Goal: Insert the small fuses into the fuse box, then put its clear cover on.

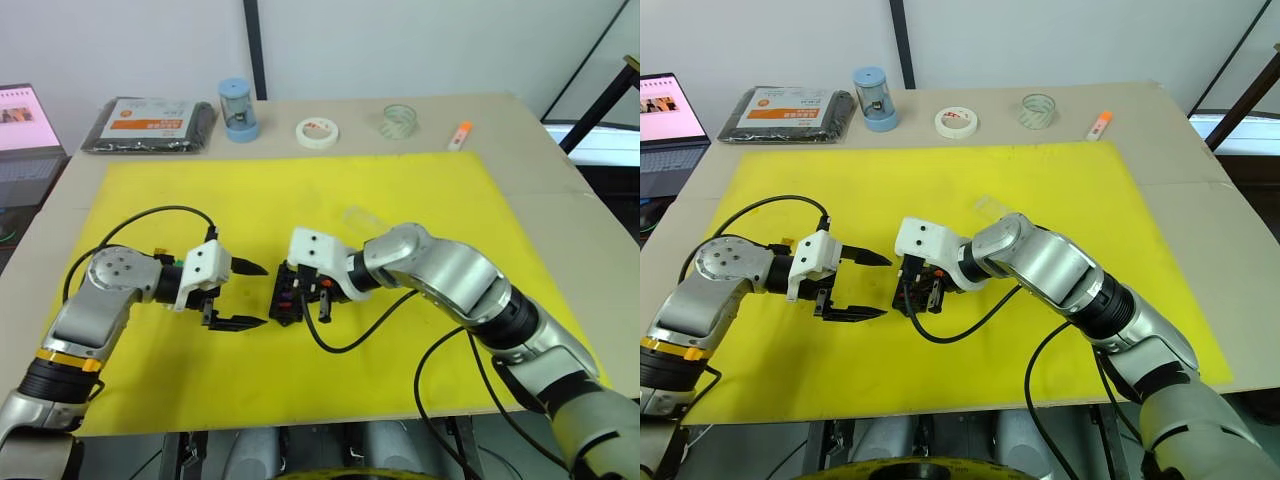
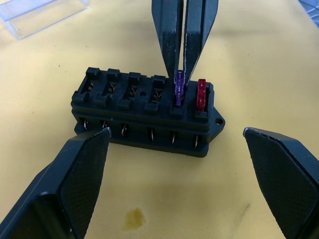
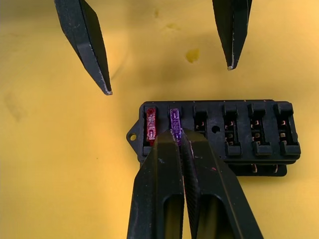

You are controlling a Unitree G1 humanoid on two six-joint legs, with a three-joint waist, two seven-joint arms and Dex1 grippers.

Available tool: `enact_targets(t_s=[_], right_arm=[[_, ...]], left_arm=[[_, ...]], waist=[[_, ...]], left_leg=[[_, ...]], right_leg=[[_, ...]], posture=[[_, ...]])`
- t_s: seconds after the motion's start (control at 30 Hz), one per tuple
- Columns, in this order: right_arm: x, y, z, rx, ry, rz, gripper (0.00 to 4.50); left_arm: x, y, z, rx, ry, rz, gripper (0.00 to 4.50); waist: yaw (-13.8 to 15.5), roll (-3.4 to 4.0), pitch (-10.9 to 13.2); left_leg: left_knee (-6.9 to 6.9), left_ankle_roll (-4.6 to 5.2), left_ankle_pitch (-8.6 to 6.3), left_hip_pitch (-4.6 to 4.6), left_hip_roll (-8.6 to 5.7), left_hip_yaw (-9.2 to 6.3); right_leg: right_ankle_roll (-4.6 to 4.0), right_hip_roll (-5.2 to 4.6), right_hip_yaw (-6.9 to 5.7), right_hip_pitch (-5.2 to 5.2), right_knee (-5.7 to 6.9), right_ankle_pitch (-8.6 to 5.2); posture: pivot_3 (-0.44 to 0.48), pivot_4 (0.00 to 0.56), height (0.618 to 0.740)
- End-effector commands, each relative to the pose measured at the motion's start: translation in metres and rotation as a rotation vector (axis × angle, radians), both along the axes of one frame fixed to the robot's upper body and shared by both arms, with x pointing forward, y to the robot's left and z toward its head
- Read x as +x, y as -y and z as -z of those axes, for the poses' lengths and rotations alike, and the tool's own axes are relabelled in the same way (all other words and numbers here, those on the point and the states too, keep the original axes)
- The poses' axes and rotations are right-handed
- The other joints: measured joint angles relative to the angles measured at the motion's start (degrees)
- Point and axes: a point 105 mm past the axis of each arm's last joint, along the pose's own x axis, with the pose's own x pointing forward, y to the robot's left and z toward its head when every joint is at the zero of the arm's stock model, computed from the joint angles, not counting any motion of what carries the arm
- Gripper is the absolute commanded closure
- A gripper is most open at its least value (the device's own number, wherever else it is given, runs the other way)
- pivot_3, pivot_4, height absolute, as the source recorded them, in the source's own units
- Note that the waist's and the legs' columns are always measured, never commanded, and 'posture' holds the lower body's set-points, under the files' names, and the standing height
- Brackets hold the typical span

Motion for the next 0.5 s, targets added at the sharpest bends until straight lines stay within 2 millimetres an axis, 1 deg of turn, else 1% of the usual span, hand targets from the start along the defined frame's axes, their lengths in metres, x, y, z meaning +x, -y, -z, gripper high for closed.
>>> enact_targets(t_s=[0.03, 0.2, 0.33, 0.5], right_arm=[[0.001, -0.001, -0.006, 0.011, 0.033, -0.008, 4.5], [0.0, -0.001, -0.001, 0.001, 0.027, -0.008, 4.5], [-0.001, -0.001, 0.01, -0.031, 0.022, -0.013, 4.5], [-0.002, -0.002, 0.018, -0.058, 0.023, -0.026, 4.5]], left_arm=[[-0.002, 0.005, -0.005, -0.003, 0.029, 0.019, 0.03], [-0.001, 0.005, -0.005, -0.006, 0.03, 0.015, 0.03], [-0.001, 0.005, -0.004, -0.005, 0.031, 0.012, 0.03], [0.0, 0.007, -0.004, -0.01, 0.034, 0.01, 0.03]], waist=[[-0.01, 0.0, 0.0], [-0.01, 0.0, 0.0], [-0.01, 0.0, 0.0], [-0.05, -0.01, -0.01]], left_leg=[[0.0, 0.0, 0.0, 0.0, 0.0, 0.0], [0.0, 0.0, 0.0, 0.0, 0.0, 0.0], [0.0, 0.01, 0.0, 0.01, 0.0, 0.0], [0.0, -0.01, 0.0, 0.05, 0.0, 0.0]], right_leg=[[0.0, 0.0, 0.0, 0.0, 0.0, 0.0], [0.0, 0.0, 0.0, 0.0, 0.0, 0.0], [0.0, 0.0, 0.0, 0.0, 0.0, 0.0], [0.0, 0.01, 0.0, 0.03, 0.01, 0.0]], posture=[[0.0, 0.15, 0.74], [0.0, 0.15, 0.74], [0.0, 0.15, 0.74], [0.0, 0.15, 0.74]])
